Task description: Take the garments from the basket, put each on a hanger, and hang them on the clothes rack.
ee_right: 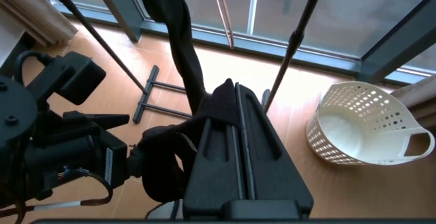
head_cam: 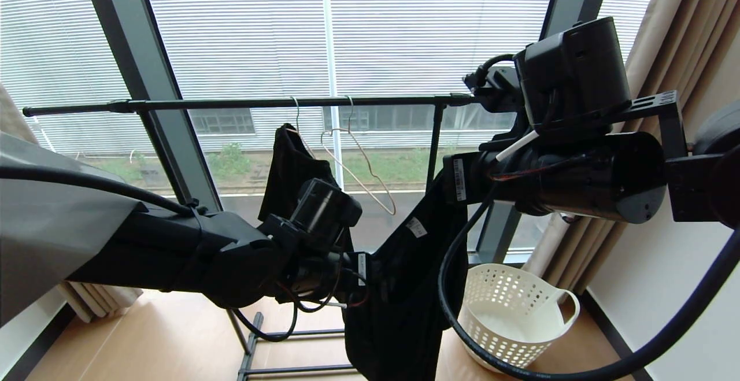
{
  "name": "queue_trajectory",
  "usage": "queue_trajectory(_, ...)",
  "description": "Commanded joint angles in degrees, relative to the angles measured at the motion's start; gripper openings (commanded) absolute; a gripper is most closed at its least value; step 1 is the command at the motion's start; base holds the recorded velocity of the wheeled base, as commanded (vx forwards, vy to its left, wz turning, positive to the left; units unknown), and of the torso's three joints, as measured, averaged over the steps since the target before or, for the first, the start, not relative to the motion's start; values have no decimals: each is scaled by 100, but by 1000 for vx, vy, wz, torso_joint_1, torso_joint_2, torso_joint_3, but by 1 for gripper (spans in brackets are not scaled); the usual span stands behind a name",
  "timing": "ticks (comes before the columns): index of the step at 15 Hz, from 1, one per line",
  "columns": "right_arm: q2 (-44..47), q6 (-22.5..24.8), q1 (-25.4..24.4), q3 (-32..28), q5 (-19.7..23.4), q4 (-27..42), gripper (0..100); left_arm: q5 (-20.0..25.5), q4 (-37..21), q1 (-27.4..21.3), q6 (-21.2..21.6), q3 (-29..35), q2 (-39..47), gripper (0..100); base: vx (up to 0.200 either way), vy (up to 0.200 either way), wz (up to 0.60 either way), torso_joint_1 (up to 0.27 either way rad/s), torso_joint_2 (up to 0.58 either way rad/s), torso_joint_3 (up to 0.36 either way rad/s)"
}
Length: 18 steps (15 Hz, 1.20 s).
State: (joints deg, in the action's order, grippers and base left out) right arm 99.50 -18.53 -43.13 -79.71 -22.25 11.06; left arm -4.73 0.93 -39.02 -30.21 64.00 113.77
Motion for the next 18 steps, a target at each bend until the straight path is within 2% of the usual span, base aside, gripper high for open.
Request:
queue_trajectory(1, -1, -2, 42, 0, 10, 2, 0, -2, 4, 0, -3, -98, -189, 100, 0, 0, 0, 0, 0, 0)
queue_trajectory(8, -1, -2, 59, -9, 1, 2, 0, 7, 13, 79, 6, -195, -180, 100, 0, 0, 0, 0, 0, 0)
queue_trajectory(11, -1, 7, 191, -9, 1, 2, 0, -2, 13, 105, 6, -239, -224, 100, 0, 0, 0, 0, 0, 0)
queue_trajectory(16, 17, 280, 543, 26, -8, 2, 0, -46, 13, 123, -3, -388, -549, 100, 0, 0, 0, 0, 0, 0)
queue_trajectory(17, 8, 376, 578, 35, 1, 2, 0, -46, 13, 158, 6, -441, -602, 0, 0, 0, 0, 0, 0, 0)
queue_trajectory(18, -1, 394, 595, 61, -8, 2, 0, -46, 13, 167, 15, -467, -655, 0, 0, 0, 0, 0, 0, 0)
